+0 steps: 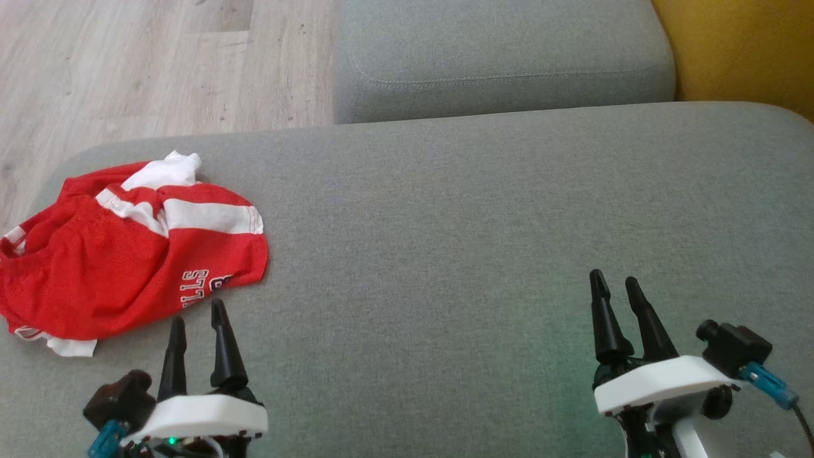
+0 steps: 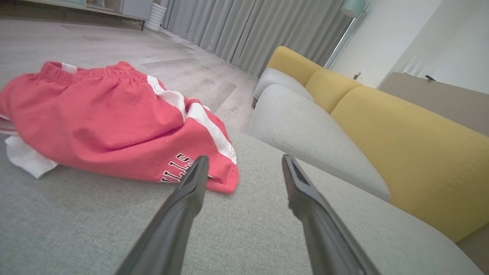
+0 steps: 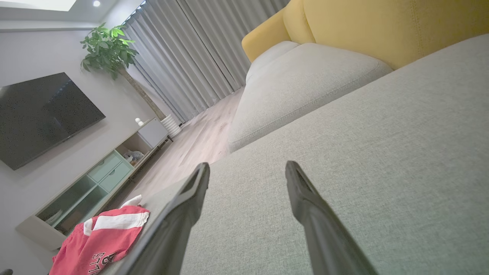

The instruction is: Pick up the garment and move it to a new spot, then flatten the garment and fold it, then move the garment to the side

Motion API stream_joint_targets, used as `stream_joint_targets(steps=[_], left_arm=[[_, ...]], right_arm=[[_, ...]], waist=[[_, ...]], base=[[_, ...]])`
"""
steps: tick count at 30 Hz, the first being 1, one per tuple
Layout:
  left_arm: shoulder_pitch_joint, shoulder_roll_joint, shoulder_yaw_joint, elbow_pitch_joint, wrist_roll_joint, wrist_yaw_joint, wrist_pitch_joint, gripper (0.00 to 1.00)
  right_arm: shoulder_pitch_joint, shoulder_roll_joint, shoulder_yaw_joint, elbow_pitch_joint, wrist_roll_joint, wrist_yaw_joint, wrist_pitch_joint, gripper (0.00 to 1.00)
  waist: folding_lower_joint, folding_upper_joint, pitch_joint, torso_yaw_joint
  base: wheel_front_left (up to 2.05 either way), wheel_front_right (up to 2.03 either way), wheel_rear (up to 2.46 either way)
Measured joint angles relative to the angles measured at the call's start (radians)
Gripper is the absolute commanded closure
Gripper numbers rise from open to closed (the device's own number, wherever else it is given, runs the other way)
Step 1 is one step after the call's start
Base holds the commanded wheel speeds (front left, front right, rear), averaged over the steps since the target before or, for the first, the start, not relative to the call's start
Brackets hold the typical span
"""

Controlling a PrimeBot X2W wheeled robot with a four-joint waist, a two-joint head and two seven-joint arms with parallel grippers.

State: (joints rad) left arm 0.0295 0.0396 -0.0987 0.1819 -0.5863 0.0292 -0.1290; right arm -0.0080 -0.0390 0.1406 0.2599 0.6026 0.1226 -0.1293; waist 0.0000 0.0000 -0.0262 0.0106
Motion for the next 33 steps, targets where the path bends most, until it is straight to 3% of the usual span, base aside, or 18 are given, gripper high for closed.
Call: stream_joint_targets(steps=[22,33], left_arm=[[0.003,0.002,-0.046,-0.029,0.293,0.043,-0.068,0.0],[0.017,0.003,-0.069,-0.035,0.435,0.055,-0.099,0.0]], right_arm=[[-0.003,-0.001,0.05,-0.013,-0.291,0.0,-0.066,0.0],[-0.003,-0.003,0.005,0.06,-0.4,0.0,-0.1,0.0]], waist=[[0.0,0.0,-0.013,0.009],[0.0,0.0,-0.016,0.014]], base=[[0.0,0.0,0.0],[0.0,0.0,0.0]])
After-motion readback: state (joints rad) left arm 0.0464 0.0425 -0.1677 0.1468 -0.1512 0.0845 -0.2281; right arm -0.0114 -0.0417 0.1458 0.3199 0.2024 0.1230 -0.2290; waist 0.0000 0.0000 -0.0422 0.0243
